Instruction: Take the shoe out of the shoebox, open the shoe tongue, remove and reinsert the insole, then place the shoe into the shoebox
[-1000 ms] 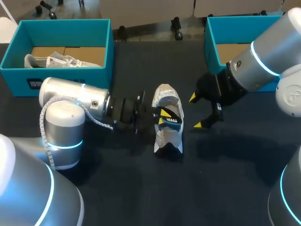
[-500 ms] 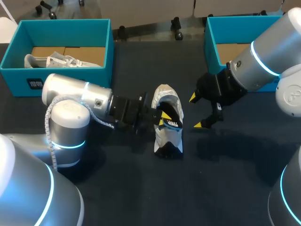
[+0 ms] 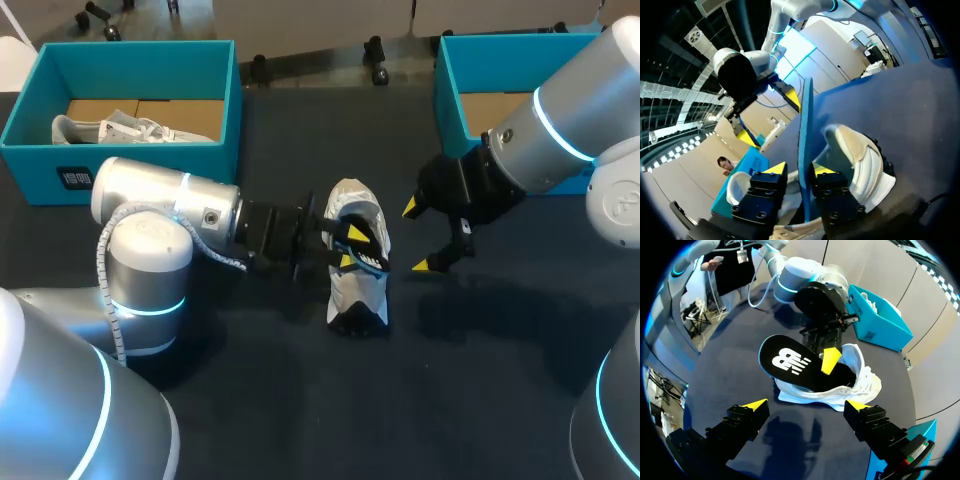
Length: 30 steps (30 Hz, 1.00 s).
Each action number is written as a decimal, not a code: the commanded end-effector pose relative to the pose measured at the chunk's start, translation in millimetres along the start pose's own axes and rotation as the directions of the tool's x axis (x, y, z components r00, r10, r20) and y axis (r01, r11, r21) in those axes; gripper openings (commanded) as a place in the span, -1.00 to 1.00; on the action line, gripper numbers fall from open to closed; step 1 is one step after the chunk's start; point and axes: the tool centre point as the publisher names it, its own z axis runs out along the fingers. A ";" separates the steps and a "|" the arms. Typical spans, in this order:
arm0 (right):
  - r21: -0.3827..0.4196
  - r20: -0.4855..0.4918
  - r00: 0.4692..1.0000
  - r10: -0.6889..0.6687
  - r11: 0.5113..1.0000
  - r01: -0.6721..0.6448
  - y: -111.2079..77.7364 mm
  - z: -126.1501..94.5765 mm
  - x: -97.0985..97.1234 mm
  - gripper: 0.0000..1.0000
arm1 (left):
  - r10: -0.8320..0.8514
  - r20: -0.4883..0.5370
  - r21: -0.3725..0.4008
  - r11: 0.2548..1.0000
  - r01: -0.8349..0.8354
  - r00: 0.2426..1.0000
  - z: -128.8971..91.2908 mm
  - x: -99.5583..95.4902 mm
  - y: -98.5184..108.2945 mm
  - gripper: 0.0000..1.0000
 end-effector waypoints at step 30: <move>0.001 0.001 1.000 0.000 1.000 0.000 -0.1 -0.2 0.8 1.00 | 0.045 -0.064 -0.027 0.999 -0.047 0.997 1.7 6.9 8.9 -0.34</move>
